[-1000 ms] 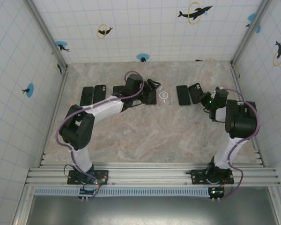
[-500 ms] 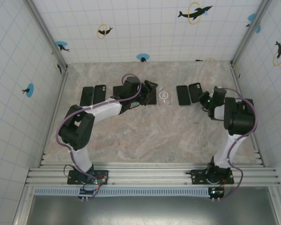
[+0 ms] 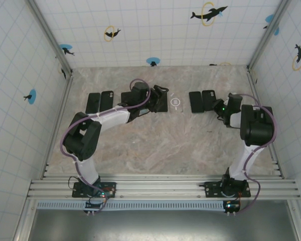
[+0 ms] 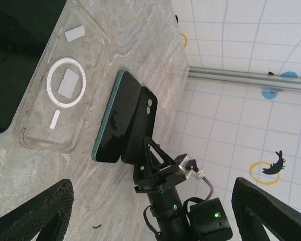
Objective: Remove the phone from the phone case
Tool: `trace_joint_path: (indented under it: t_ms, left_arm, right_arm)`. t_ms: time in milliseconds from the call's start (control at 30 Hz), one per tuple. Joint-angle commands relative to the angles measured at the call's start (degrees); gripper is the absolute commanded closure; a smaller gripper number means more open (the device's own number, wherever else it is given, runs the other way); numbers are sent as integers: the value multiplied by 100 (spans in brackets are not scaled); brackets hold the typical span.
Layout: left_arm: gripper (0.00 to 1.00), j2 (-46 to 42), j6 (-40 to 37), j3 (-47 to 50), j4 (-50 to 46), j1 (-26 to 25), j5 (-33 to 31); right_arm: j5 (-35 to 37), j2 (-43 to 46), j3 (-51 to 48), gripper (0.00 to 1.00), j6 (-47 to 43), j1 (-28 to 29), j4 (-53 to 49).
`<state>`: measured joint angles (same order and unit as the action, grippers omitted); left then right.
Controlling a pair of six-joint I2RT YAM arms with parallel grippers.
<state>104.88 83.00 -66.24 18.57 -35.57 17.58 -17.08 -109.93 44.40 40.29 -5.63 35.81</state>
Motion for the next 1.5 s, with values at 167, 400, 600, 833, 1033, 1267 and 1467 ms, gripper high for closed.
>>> trace_joint_path:
  t_ms: [167,400,600,833,1033,1267,1467]
  left_arm:
    - [16,-12,19,-169,43,48,134]
    - [15,-27,-49,-239,-16,72,178]
    - [12,-108,-1077,-827,-974,163,226]
    - [3,-85,-3322,-1755,-2697,316,19]
    - [3,-594,-5597,-1541,-3790,557,-987]
    - [2,-1891,-7210,514,-2850,1384,-1571]
    - [2,-2857,-7698,2629,-1411,2417,-1526]
  right_arm:
    - [539,643,252,58,-870,-34,-834]
    - [529,744,303,56,-961,-127,-912]
    - [-19,1077,446,45,-1168,-67,-1158]
    - [-1030,1710,394,21,-1549,267,-1530]
    - [-1332,2394,-45,1,-2160,473,-1604]
    - [1129,3115,-1292,1,-2541,633,-836]
    - [1879,3213,-2865,1,-3089,607,948]
